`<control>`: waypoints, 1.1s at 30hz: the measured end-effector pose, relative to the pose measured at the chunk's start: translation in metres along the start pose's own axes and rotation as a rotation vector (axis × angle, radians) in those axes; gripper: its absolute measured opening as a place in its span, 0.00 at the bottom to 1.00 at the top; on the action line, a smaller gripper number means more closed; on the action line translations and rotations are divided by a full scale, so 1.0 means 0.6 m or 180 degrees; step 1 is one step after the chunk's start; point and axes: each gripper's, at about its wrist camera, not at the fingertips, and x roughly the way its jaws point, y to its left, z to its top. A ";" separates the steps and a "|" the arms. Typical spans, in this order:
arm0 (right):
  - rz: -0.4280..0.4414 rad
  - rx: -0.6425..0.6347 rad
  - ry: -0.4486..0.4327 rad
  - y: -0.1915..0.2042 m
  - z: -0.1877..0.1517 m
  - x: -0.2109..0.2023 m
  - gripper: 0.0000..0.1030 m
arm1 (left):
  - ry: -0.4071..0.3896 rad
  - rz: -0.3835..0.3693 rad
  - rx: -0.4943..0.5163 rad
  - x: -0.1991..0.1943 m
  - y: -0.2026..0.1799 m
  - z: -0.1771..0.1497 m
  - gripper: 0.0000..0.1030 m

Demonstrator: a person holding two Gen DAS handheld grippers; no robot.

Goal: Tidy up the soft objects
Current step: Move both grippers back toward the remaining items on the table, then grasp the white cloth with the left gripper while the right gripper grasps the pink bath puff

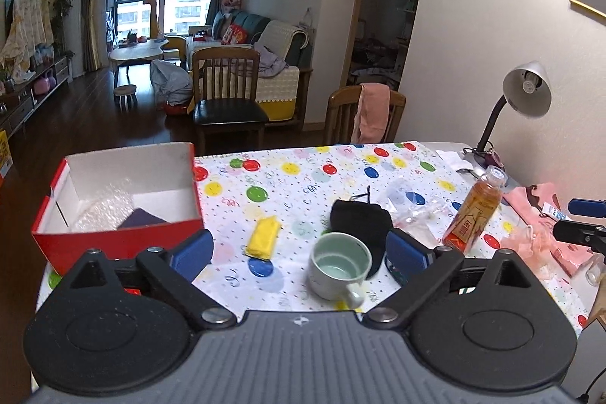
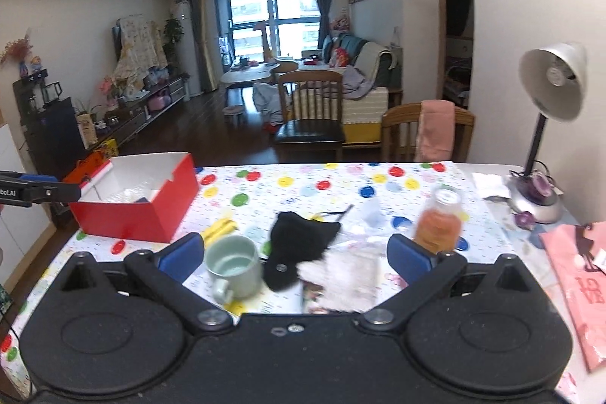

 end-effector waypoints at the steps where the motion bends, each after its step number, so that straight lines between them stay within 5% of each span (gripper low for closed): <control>1: -0.0016 -0.0007 -0.0012 -0.010 -0.008 -0.004 1.00 | -0.0010 0.0011 -0.0009 0.001 -0.006 -0.005 1.00; 22: -0.0976 0.0197 0.0321 -0.274 -0.133 0.017 1.00 | 0.0307 0.0461 -0.0267 0.094 -0.082 -0.153 1.00; 33: -0.1016 0.0349 0.0664 -0.384 -0.162 0.104 1.00 | 0.0948 0.0568 -0.0468 0.164 -0.087 -0.224 1.00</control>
